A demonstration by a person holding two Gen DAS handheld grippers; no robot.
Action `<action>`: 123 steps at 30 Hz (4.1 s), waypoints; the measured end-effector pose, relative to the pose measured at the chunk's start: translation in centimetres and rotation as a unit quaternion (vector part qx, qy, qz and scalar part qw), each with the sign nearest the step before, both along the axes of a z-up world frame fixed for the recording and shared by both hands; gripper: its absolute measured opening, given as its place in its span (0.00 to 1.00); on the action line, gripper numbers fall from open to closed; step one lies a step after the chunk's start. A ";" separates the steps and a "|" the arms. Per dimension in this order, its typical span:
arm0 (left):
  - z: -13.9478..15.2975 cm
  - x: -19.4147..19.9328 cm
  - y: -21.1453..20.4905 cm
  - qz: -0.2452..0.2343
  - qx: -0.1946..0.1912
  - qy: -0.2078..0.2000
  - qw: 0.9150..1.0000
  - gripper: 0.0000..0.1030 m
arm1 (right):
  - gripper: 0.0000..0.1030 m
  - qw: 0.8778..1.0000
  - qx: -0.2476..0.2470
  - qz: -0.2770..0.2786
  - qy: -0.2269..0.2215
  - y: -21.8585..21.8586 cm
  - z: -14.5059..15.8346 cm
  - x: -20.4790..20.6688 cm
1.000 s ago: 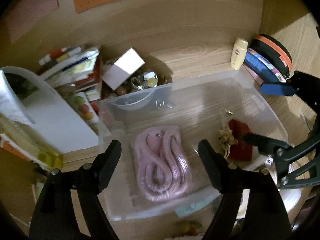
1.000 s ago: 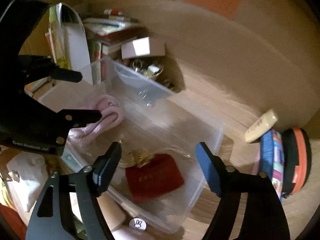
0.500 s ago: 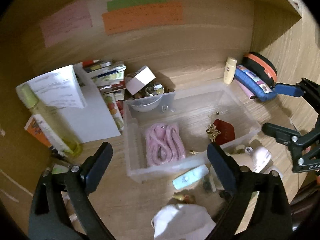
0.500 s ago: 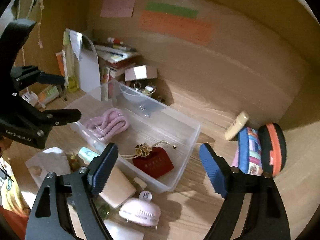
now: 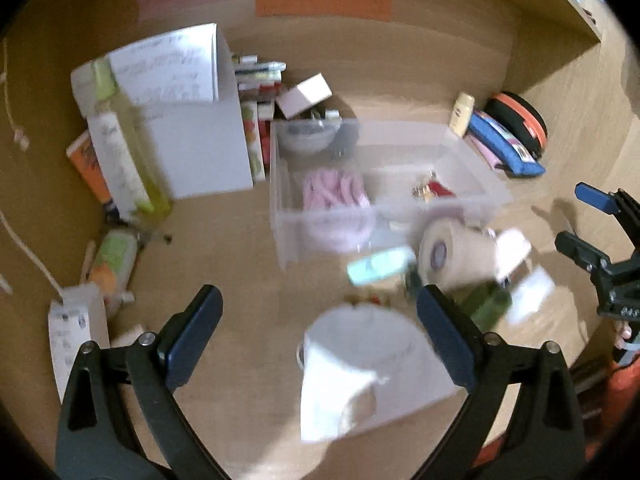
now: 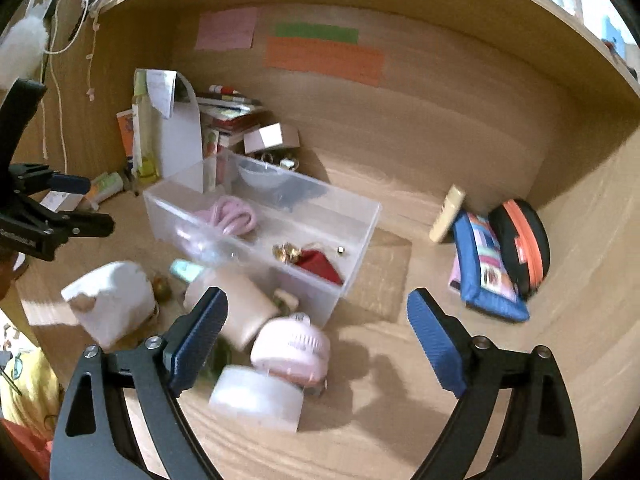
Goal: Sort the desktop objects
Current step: 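Move the left gripper to the white cloth bag and the right gripper to the white jar, then grasp the small shell on the cloth bag with the left gripper while the right gripper grasps the white jar, then carry the shell and white jar into the clear box and release both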
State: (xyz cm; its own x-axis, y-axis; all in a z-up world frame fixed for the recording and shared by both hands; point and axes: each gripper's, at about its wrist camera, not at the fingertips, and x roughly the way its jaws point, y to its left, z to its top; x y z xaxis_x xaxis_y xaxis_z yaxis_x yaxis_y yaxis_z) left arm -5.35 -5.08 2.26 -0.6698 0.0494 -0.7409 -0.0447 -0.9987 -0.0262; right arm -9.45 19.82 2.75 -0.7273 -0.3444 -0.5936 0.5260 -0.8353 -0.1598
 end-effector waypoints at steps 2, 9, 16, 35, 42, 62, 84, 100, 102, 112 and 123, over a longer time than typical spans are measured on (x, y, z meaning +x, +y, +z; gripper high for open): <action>-0.5 1.4 -0.2 0.006 -0.005 0.008 1.000 0.96 | 0.88 1.000 -0.011 -0.010 -0.013 0.9 -1.0 0.6; -2.2 5.4 -0.1 0.002 0.009 0.035 0.999 0.85 | 0.88 0.995 -0.043 -0.052 -0.073 3.1 -4.7 1.8; -4.3 6.9 1.4 -0.018 0.005 0.024 1.000 0.56 | 0.88 0.989 -0.080 -0.044 -0.119 2.4 -6.9 2.5; -6.2 5.2 1.4 -0.020 0.024 0.003 0.999 0.34 | 0.86 0.985 -0.094 -0.061 -0.131 0.4 -8.7 0.7; -6.6 5.0 1.5 -0.016 0.032 0.007 0.999 0.21 | 0.74 0.984 -0.104 -0.061 -0.128 0.6 -8.6 0.5; -5.2 5.9 -0.1 0.025 0.059 0.040 0.997 0.20 | 0.61 0.985 -0.130 -0.063 -0.096 2.6 -5.8 1.3; 1.1 -0.2 -0.5 0.030 0.032 0.120 0.992 0.20 | 0.61 0.987 -0.160 -0.016 -0.032 0.4 0.5 -2.2; 2.8 -8.3 -0.4 -0.010 0.060 0.107 0.992 0.20 | 0.61 0.990 -0.135 -0.004 -0.025 -2.0 2.2 -7.3; 2.5 -9.3 -0.4 -0.015 0.068 0.098 0.993 0.20 | 0.61 0.992 -0.126 0.004 -0.032 -2.7 2.1 -8.2; -0.2 -13.6 1.1 -0.027 0.092 0.056 0.994 0.20 | 0.61 0.991 -0.098 0.032 -0.083 -6.9 -0.8 -11.5; -2.8 -15.7 1.5 -0.031 0.107 0.006 0.994 0.20 | 0.61 0.992 -0.063 -0.001 -0.106 -8.5 -3.2 -12.7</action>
State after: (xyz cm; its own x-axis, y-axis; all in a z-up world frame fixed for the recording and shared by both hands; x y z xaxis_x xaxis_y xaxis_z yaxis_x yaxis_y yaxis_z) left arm -21.09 -3.61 -0.53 -0.6687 0.2455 -0.7018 -0.1065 -0.9658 -0.2363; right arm -22.13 11.30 -0.47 -0.5909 -0.4244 -0.6860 0.5346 -0.8429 0.0610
